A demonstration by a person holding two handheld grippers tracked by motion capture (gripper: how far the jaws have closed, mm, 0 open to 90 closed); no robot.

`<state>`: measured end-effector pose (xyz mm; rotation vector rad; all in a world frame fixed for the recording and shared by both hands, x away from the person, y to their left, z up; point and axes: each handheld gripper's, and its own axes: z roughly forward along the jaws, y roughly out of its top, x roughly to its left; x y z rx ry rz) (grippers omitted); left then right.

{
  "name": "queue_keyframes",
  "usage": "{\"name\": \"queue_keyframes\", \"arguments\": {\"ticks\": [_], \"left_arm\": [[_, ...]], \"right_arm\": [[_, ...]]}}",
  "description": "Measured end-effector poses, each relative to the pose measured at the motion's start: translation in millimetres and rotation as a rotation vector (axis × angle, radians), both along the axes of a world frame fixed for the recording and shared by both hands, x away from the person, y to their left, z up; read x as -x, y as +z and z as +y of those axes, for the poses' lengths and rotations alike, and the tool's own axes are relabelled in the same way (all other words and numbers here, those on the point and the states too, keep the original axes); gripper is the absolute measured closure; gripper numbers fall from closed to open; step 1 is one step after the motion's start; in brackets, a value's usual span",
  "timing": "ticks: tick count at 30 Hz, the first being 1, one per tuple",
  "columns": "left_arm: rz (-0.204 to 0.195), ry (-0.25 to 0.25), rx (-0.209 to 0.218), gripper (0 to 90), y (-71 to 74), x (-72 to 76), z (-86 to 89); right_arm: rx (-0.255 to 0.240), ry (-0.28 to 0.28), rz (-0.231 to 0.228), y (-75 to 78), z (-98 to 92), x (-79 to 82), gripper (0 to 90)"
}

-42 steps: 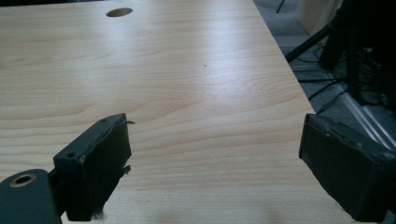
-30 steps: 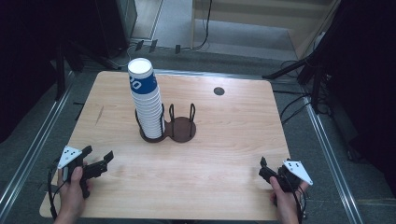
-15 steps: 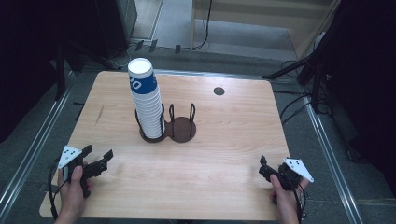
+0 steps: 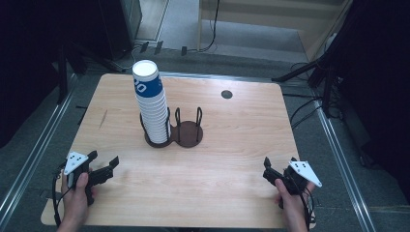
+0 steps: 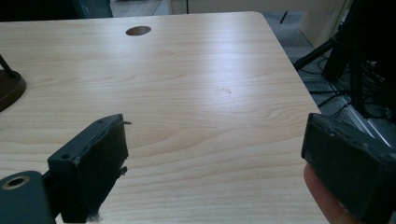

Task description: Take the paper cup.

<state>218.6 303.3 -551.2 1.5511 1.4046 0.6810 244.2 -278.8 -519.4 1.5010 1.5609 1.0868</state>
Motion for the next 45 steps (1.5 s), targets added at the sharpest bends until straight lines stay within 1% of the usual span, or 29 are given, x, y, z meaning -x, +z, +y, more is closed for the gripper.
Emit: {"name": "queue_keyframes", "arguments": {"ticks": [2, 4, 6, 8, 11, 14, 19, 23, 26, 28, 29, 32, 36, 45], "left_arm": [[0.002, 0.005, 0.001, 13.6, -0.1, 0.0, 0.5], [0.002, 0.008, 0.004, 13.6, -0.1, -0.2, 0.5], [0.004, 0.002, 0.002, 13.6, -0.1, -0.4, 0.5], [0.008, -0.001, 0.000, 13.6, 0.0, -0.6, 0.6], [0.009, 0.004, 0.007, 13.6, -0.2, -0.9, 1.2], [0.010, 0.008, 0.016, 13.6, -0.3, -1.0, 1.7], [0.021, 0.003, 0.012, 13.6, -0.1, -2.1, 1.9], [0.022, 0.003, 0.017, 13.6, -0.3, -3.6, 1.8], [0.025, 0.004, 0.019, 13.6, -0.4, -4.7, 1.8], [0.027, 0.005, 0.021, 13.7, -0.4, -5.1, 1.6], [0.033, 0.001, 0.016, 13.7, -0.3, -5.5, 2.0], [0.030, 0.003, 0.019, 13.7, -0.5, -6.0, 1.4], [0.028, 0.003, 0.019, 13.6, -0.4, -5.7, 1.5], [0.032, -0.004, 0.017, 13.7, -0.4, -6.0, 1.5]], "right_arm": [[0.003, 0.010, 0.001, 1.0, 3.3, -0.2, 6.9], [0.023, 0.017, -0.001, 2.3, 7.8, 0.2, 6.9], [0.040, 0.032, -0.010, 4.9, 12.0, 1.2, 6.9], [0.042, 0.046, -0.015, 8.9, 16.2, 1.5, 7.2], [0.069, 0.080, -0.030, 14.9, 24.1, 0.3, 7.2], [0.063, 0.112, -0.036, 19.7, 32.2, -1.2, 7.2], [0.078, 0.152, -0.048, 26.4, 45.8, -3.4, 7.1], [0.061, 0.175, -0.051, 34.2, 55.1, -5.2, 7.1], [0.063, 0.193, -0.054, 38.5, 63.5, -7.0, 7.1], [0.064, 0.197, -0.056, 39.5, 65.3, -7.5, 7.1], [0.061, 0.202, -0.057, 40.9, 67.8, -8.1, 7.0], [0.051, 0.213, -0.060, 46.7, 78.0, -11.4, 7.0], [0.057, 0.228, -0.065, 51.3, 87.4, -14.6, 7.0], [0.054, 0.251, -0.069, 62.0, 107.0, -22.5, 7.0]]}}
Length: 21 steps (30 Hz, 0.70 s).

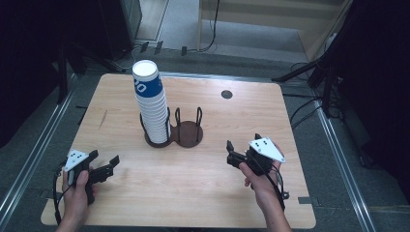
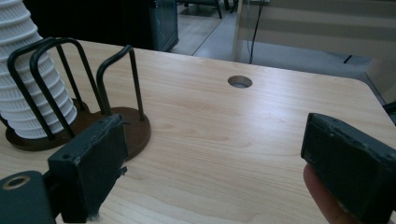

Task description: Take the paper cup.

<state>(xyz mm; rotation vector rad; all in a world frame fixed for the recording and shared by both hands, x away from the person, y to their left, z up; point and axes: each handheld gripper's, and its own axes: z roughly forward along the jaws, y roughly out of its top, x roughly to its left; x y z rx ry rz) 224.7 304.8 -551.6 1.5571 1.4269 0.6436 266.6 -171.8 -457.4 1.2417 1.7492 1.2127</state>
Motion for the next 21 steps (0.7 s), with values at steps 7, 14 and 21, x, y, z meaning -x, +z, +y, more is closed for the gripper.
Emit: {"name": "queue_keyframes", "arguments": {"ticks": [7, 14, 21], "left_arm": [[0.000, -0.006, -0.001, 13.7, 0.1, 0.0, 0.0], [0.001, -0.007, -0.001, 13.7, 0.0, -0.2, -0.2], [0.000, -0.012, 0.003, 13.7, 0.0, -0.3, 0.0]], "right_arm": [[0.005, 0.030, -0.010, 7.2, 14.2, -3.9, 7.0], [-0.005, 0.044, -0.014, 11.9, 26.5, -8.2, 7.0], [-0.012, 0.073, -0.016, 15.1, 39.4, -10.7, 6.7]]}}
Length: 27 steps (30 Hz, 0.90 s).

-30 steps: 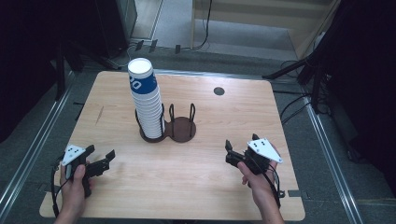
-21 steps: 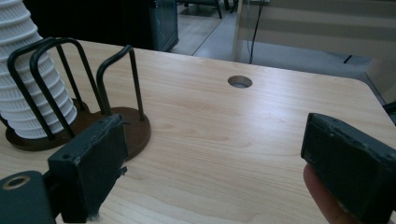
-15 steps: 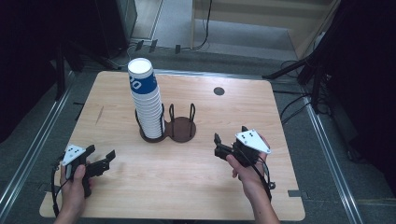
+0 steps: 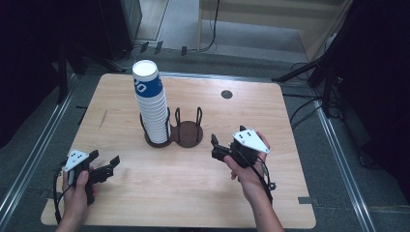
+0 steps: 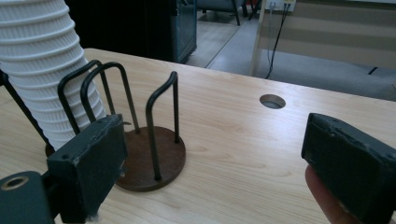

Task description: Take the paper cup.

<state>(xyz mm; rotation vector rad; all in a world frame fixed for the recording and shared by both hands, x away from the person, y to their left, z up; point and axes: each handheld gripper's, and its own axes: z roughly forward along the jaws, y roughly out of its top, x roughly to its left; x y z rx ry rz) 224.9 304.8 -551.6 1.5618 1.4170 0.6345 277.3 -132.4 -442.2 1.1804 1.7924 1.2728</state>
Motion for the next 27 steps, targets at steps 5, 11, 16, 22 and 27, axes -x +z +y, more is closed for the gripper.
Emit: {"name": "queue_keyframes", "arguments": {"ticks": [5, 11, 16, 22, 27], "left_arm": [[0.001, 0.001, -0.001, 13.7, -0.1, -0.3, -0.3], [0.003, 0.000, -0.002, 13.7, 0.0, -0.4, -0.3], [0.002, -0.002, -0.004, 13.7, 0.0, -0.5, -0.3], [0.004, -0.001, -0.003, 13.7, 0.1, -0.4, -0.4], [0.003, -0.003, -0.007, 13.7, 0.1, -0.3, -0.4]], "right_arm": [[0.000, 0.017, -0.004, 3.5, 9.8, -2.5, 6.7], [0.003, 0.034, -0.007, 7.6, 18.8, -4.3, 6.7], [0.001, 0.051, -0.011, 11.5, 28.6, -6.1, 6.8], [0.005, 0.070, -0.015, 15.3, 42.5, -7.8, 6.8], [0.004, 0.082, -0.017, 16.1, 52.0, -9.8, 6.8]]}}
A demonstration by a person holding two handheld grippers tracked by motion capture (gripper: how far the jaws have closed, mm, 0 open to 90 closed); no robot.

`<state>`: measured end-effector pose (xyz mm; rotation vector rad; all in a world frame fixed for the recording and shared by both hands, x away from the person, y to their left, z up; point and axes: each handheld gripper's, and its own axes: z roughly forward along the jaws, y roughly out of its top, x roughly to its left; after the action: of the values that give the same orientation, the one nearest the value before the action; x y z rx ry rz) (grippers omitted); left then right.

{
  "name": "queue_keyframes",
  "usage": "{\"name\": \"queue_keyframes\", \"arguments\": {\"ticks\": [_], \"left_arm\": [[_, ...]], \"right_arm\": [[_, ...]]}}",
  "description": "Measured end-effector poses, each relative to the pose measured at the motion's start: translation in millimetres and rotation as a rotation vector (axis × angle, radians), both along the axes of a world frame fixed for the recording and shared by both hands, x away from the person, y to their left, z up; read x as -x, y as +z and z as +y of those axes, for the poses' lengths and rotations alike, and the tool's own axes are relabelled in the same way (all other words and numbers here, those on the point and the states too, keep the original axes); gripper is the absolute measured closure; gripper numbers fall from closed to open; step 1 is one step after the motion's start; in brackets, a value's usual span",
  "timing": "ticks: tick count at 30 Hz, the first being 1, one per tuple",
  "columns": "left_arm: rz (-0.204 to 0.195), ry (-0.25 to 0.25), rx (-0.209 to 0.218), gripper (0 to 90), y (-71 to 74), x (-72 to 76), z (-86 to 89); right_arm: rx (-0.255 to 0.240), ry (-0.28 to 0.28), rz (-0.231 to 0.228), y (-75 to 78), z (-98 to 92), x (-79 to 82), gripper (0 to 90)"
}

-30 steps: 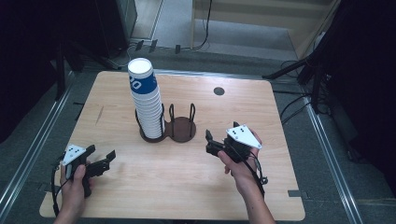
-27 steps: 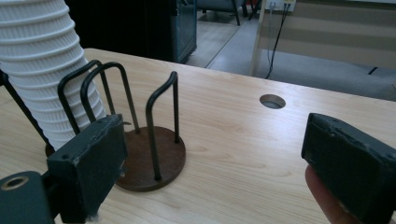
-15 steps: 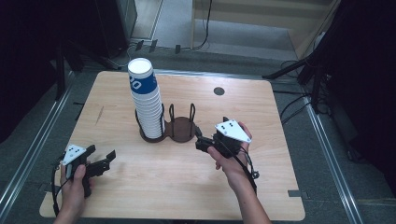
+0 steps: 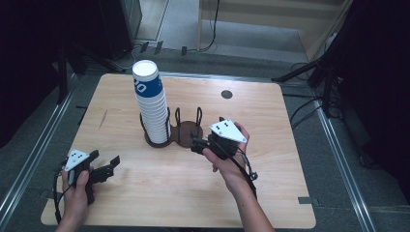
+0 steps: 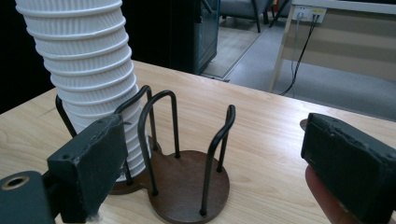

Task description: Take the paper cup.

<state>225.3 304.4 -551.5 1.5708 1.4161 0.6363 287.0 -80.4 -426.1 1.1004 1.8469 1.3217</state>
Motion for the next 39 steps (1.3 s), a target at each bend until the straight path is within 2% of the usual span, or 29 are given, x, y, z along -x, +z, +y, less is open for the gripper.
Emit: {"name": "queue_keyframes", "arguments": {"ticks": [15, 39], "left_arm": [[0.000, 0.001, 0.002, 13.7, -0.1, -0.2, 0.1], [-0.003, 0.000, 0.000, 13.7, -0.1, -0.4, 0.0]], "right_arm": [[-0.003, 0.023, -0.003, 6.3, 17.6, -5.3, 6.8], [-0.003, 0.064, -0.023, 25.6, 45.7, -12.0, 6.8]]}}
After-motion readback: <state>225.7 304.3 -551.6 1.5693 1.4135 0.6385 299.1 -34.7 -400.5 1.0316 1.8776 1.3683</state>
